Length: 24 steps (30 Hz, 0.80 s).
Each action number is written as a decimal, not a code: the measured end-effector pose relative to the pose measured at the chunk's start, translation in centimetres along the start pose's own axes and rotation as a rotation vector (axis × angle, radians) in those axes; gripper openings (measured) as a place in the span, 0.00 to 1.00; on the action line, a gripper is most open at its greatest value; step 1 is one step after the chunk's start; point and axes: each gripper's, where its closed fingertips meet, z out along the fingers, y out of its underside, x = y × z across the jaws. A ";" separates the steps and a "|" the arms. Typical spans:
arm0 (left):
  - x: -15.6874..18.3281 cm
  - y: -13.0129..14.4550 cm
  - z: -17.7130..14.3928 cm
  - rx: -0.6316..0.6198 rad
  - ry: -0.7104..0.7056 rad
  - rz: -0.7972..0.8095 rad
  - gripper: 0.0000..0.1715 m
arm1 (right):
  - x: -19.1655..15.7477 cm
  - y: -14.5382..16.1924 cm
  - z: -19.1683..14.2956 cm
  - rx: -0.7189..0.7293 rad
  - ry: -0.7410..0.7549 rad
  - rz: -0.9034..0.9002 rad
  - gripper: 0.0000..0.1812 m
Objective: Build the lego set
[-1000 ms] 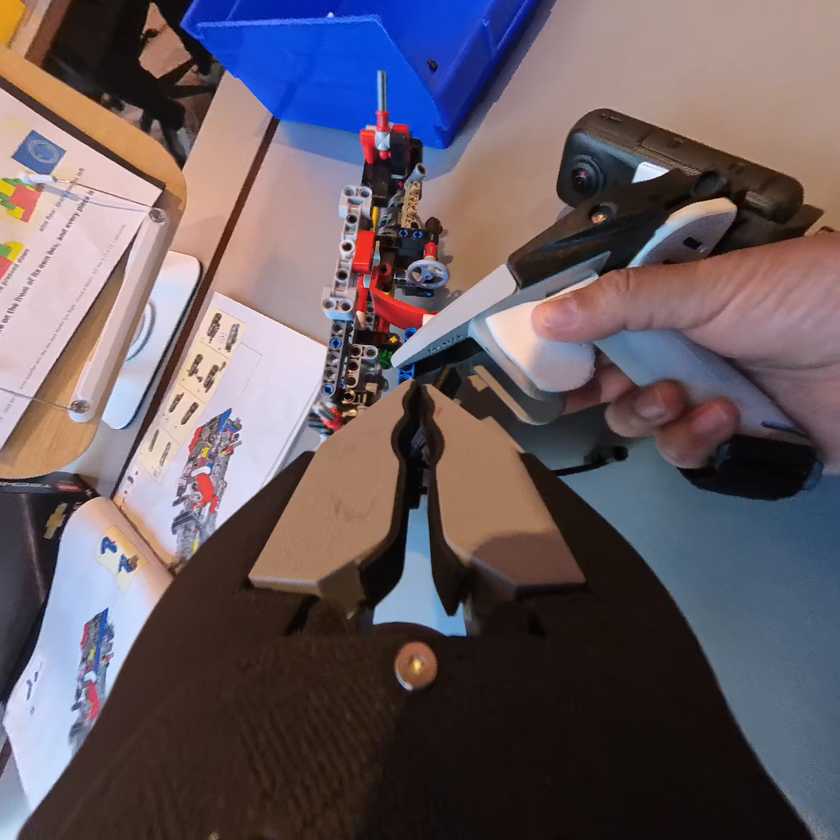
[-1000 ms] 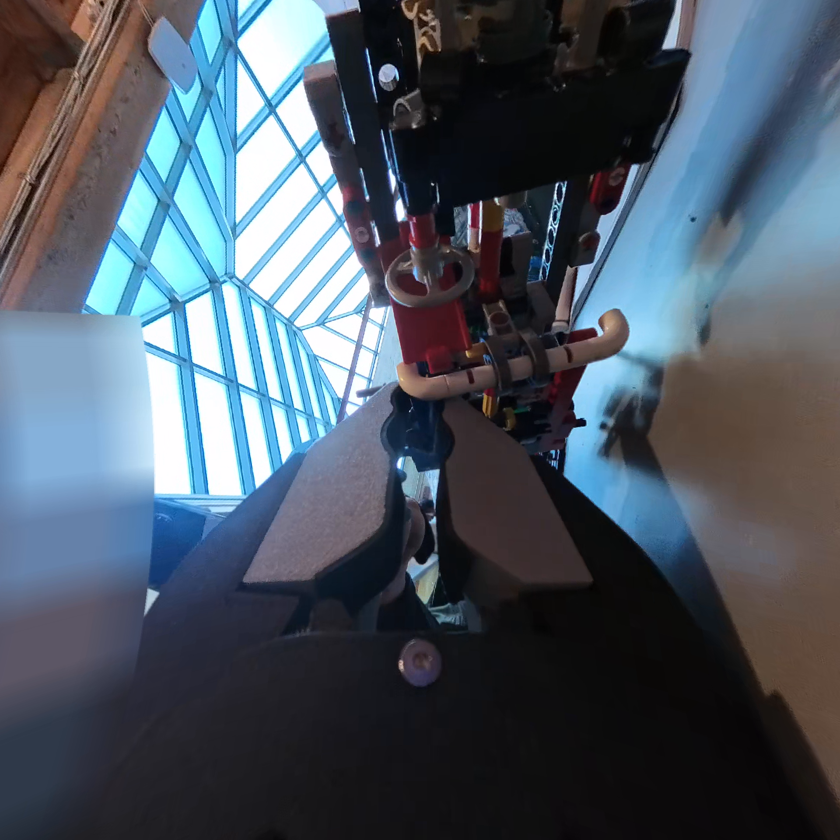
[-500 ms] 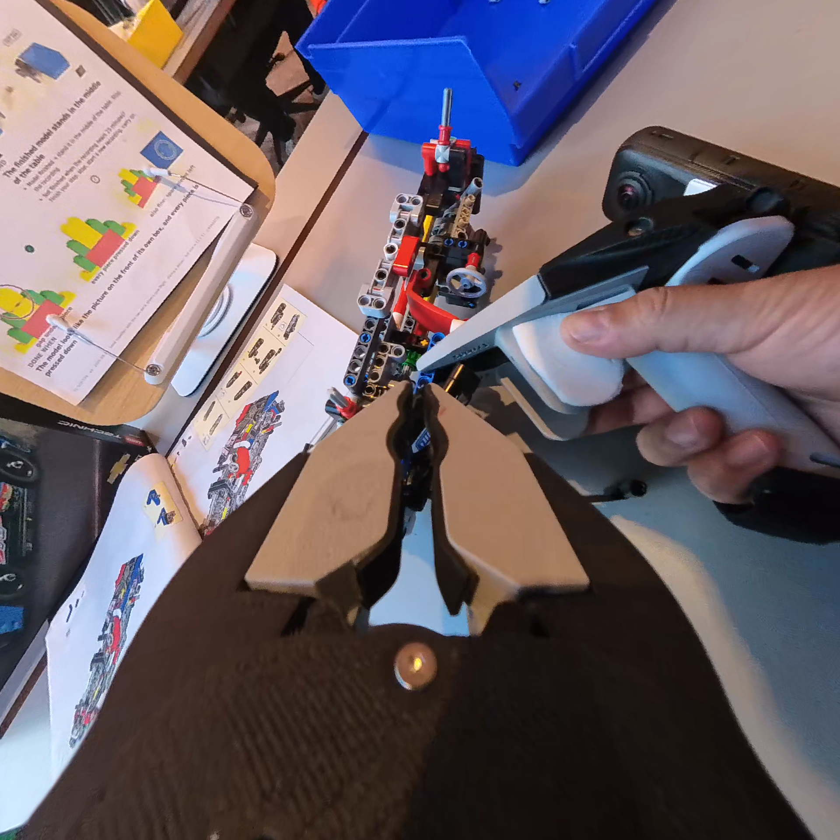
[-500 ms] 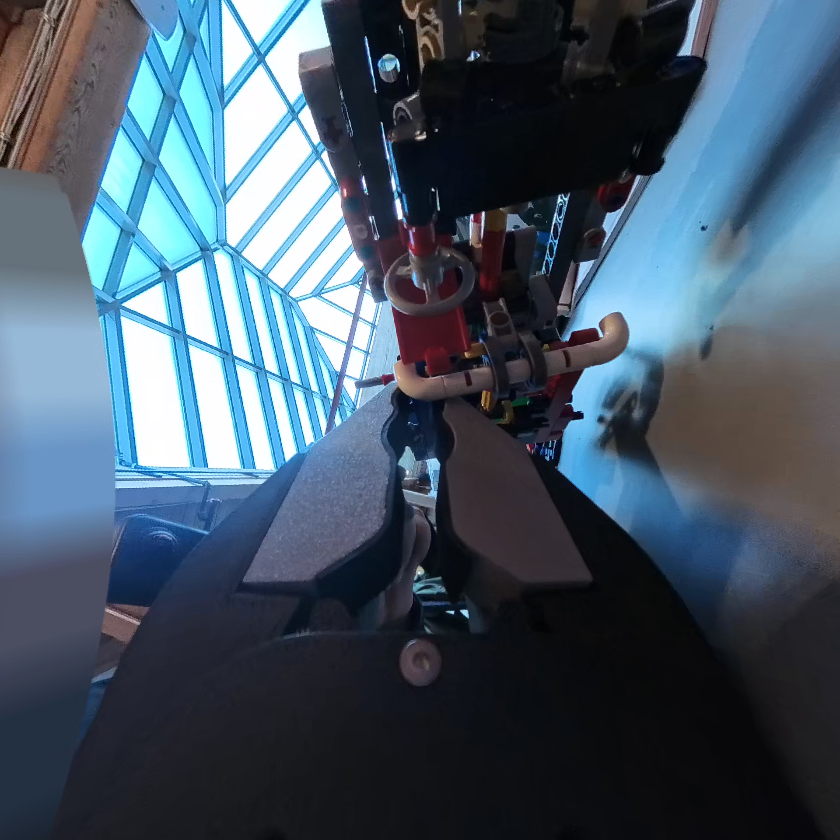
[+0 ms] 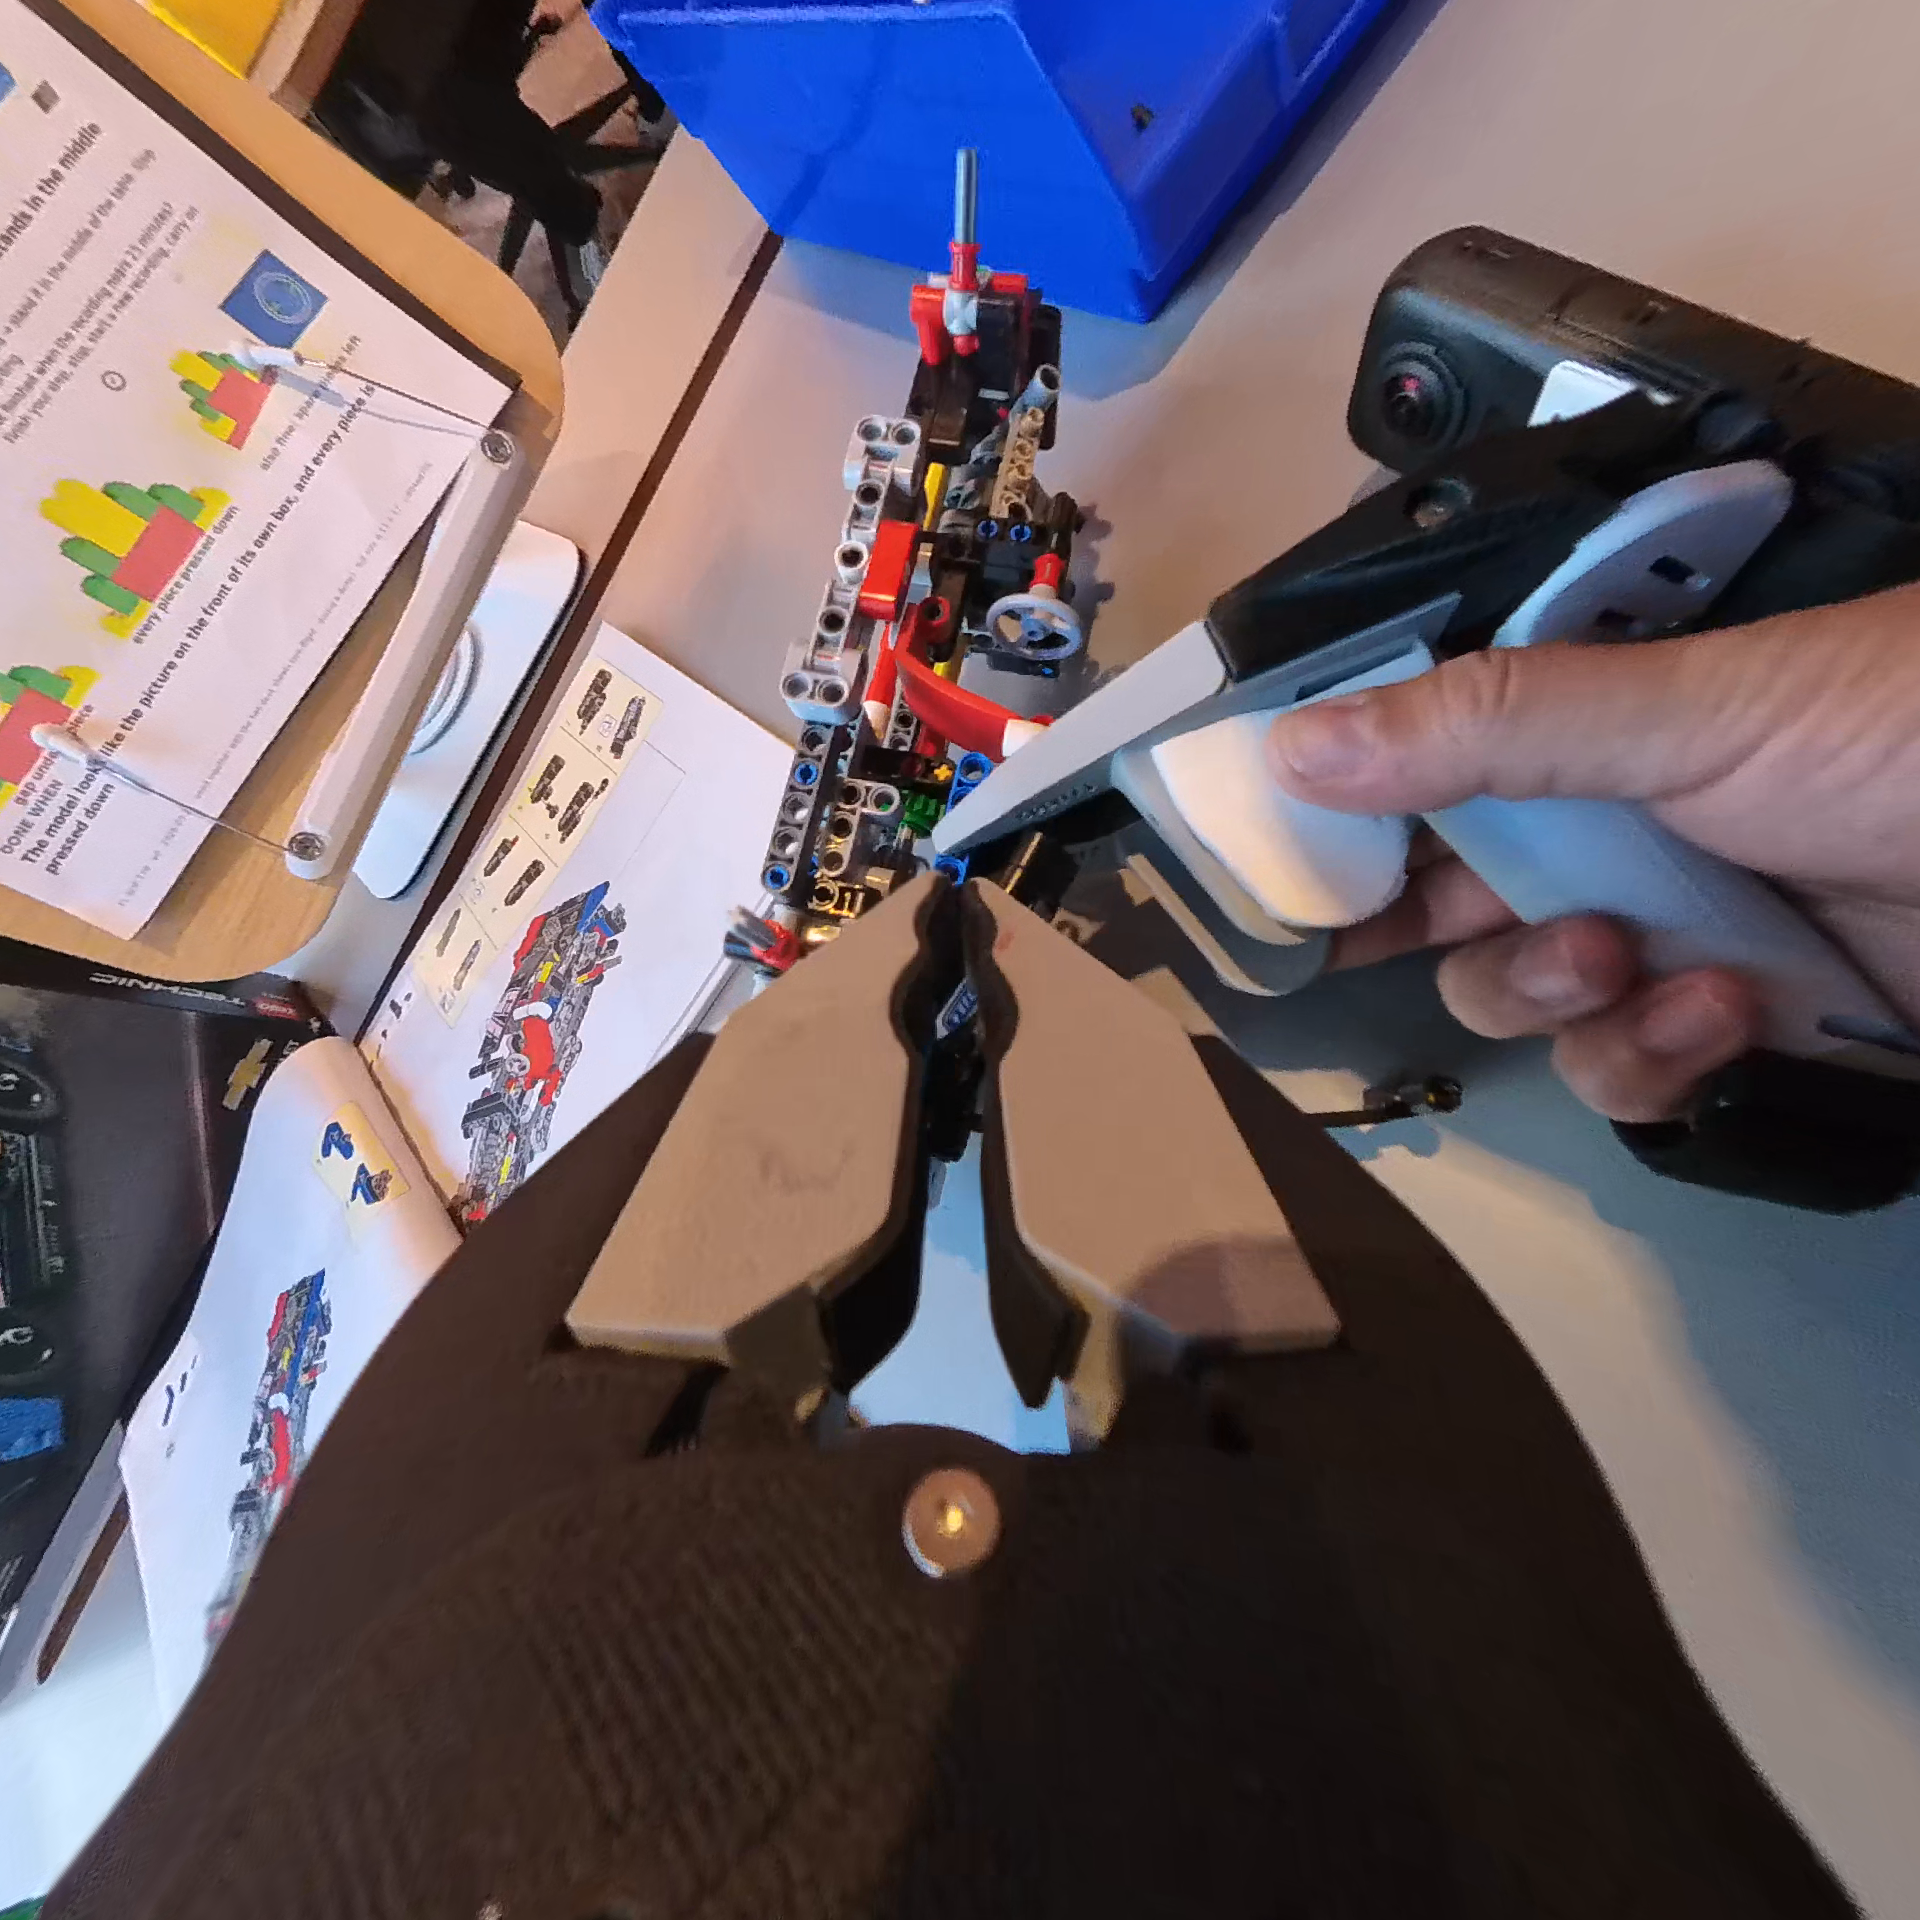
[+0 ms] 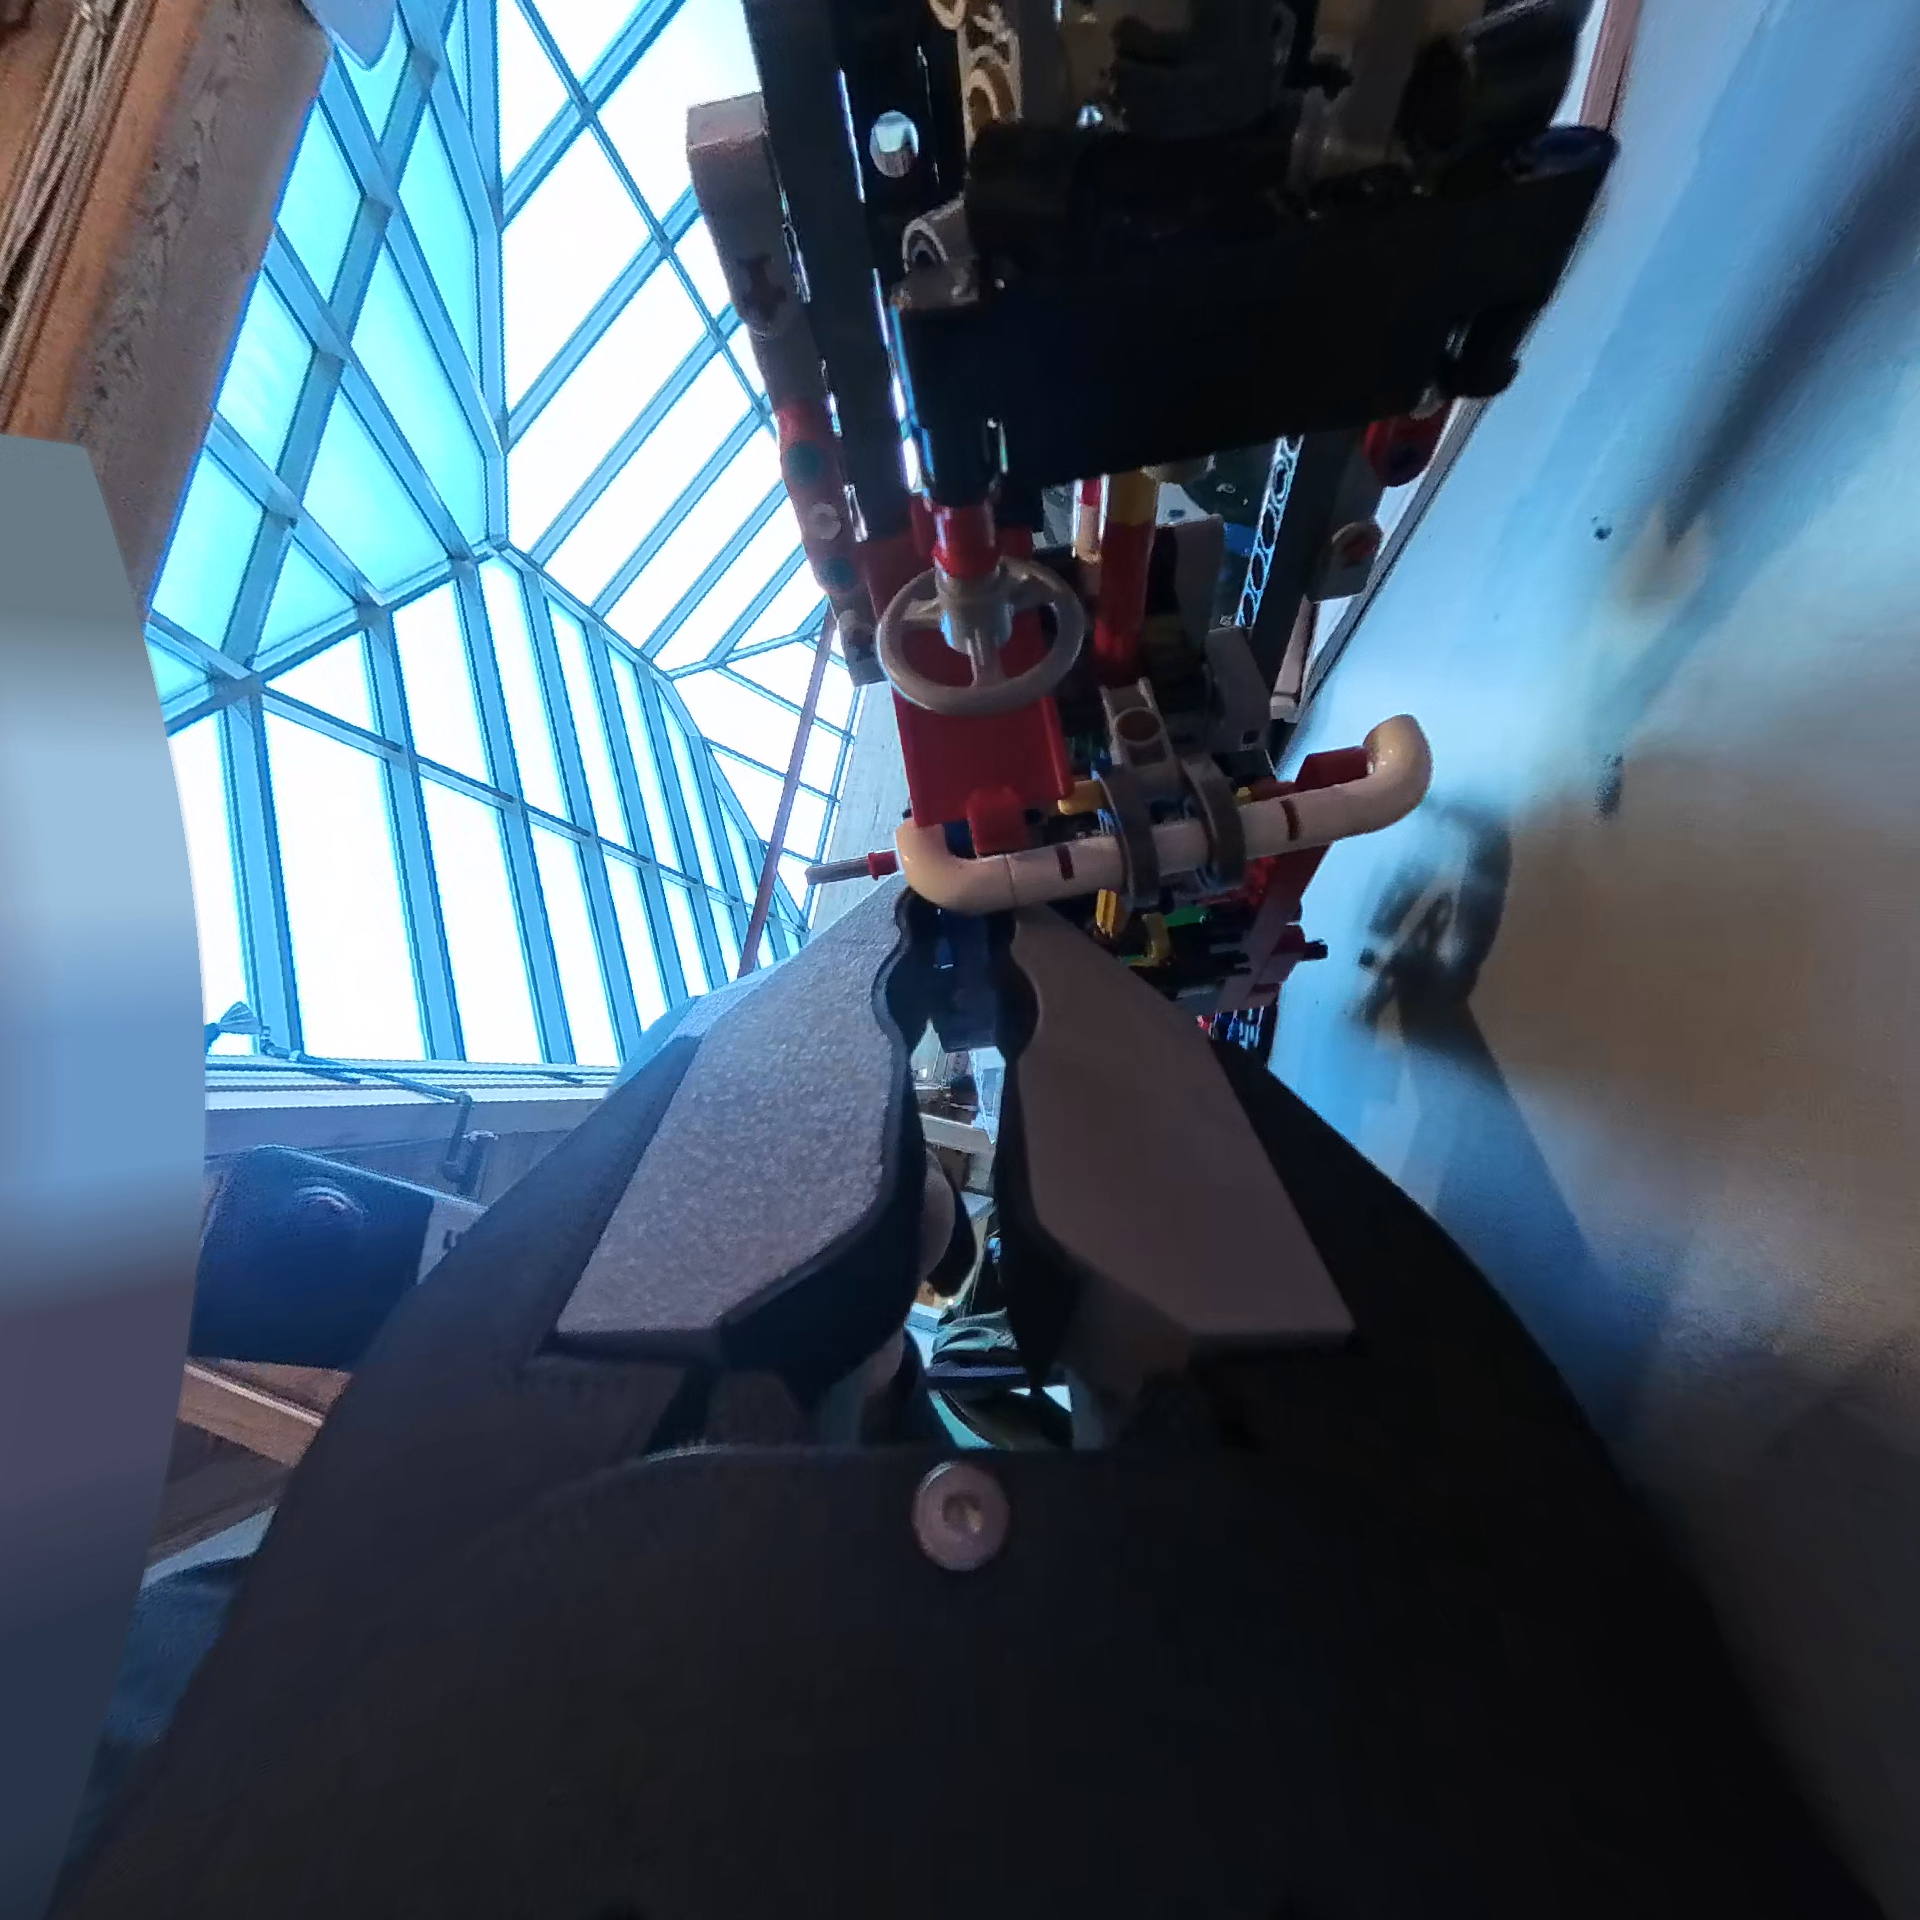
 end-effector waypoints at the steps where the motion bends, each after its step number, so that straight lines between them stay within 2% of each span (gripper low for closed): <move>1: 0.0 0.1 0.1 -0.014 -0.002 0.010 0.00 | 0.0 0.0 0.0 -0.001 0.004 -0.003 0.02; 5: -0.3 0.0 -0.2 -0.040 -0.022 0.030 0.09 | 0.0 0.1 0.1 -0.005 0.007 -0.006 0.02; 11: 0.3 0.5 0.4 -0.065 0.023 0.007 0.04 | 0.2 -0.1 -0.1 -0.008 0.004 -0.009 0.02; 20: 0.2 0.3 0.2 -0.087 0.049 -0.004 0.02 | 0.6 -0.3 -0.5 -0.015 0.005 -0.021 0.02; 24: 0.2 0.3 0.1 -0.074 0.107 -0.079 0.02 | 0.7 -0.2 -0.7 -0.022 0.007 -0.025 0.02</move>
